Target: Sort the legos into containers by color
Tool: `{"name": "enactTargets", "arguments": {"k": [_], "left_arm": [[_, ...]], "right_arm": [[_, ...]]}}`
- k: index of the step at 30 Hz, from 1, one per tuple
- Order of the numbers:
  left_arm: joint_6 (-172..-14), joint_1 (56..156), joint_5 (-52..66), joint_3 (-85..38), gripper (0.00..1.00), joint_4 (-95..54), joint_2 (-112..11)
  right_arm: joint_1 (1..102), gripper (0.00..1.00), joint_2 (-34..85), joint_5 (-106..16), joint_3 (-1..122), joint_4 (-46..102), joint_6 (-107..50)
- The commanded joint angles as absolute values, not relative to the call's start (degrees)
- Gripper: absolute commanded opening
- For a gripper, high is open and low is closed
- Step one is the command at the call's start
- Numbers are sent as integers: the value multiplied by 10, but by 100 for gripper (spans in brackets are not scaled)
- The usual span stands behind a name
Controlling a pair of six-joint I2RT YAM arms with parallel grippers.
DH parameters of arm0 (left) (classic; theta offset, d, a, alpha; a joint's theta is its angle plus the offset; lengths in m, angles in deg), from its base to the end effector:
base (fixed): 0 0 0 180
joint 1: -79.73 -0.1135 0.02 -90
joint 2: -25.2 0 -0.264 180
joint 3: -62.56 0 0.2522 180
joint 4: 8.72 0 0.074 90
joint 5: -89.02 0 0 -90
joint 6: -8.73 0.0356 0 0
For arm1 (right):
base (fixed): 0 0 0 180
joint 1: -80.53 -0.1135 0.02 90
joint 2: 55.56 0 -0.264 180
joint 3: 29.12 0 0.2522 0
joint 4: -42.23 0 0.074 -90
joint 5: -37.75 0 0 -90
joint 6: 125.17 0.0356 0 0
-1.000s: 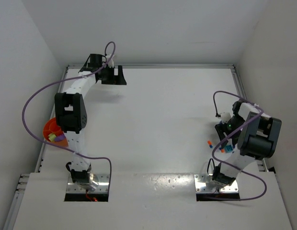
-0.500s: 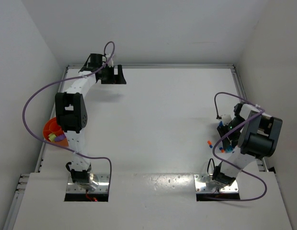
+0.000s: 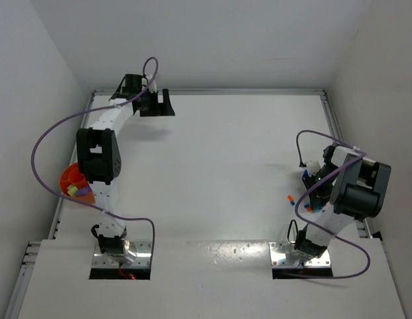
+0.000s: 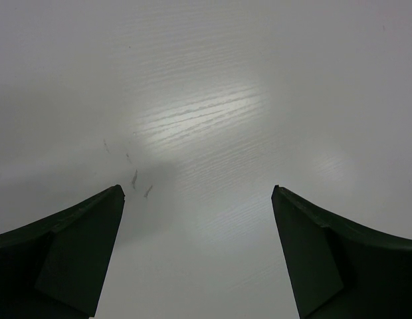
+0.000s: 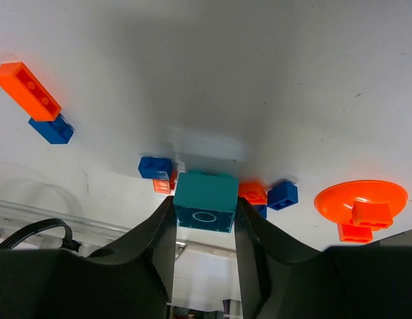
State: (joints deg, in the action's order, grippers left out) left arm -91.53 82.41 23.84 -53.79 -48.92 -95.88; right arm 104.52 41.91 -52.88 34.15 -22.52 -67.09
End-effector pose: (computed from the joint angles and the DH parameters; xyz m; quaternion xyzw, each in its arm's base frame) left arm 0.4817 -0.0375 0.2437 0.0226 0.9055 -0.2394 0.3495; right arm 0.2245 -0.1003 0.1252 0.0694 -0.9945 -0.0317 0.0715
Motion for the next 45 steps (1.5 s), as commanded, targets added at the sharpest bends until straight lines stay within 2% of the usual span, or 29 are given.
{"name": "enactTargets", "arguments": {"k": [1, 5, 10, 15, 25, 29, 33, 38, 42, 45], "left_arm": [[-925, 830, 233, -561, 99, -474, -959], [-920, 830, 249, -554, 99, -462, -948], [-906, 830, 332, -554, 99, -462, -917], [-871, 842, 371, -509, 99, -462, -863], [-723, 932, 398, -452, 99, -462, -748], [-670, 962, 410, -458, 94, -462, -738], [-607, 994, 459, -429, 93, -467, -732], [-546, 1013, 459, -405, 92, -467, -732], [-512, 1019, 459, -381, 88, -443, -726], [-482, 1019, 464, -368, 85, -424, -713]], "right_arm": [[1049, 24, 416, -525, 339, -201, -675], [1049, 19, 409, -475, 386, -245, -675], [1026, 15, 391, -344, 553, -365, -652], [978, 12, 454, -230, 709, -397, -599], [815, 10, 649, 6, 905, -247, -380], [771, 10, 714, 77, 1000, -187, -287], [736, 10, 753, 167, 1007, -58, -137], [710, 10, 740, 202, 1011, -40, -121], [697, 10, 720, 226, 964, -16, -86], [692, 10, 714, 262, 915, 59, -26]]}}
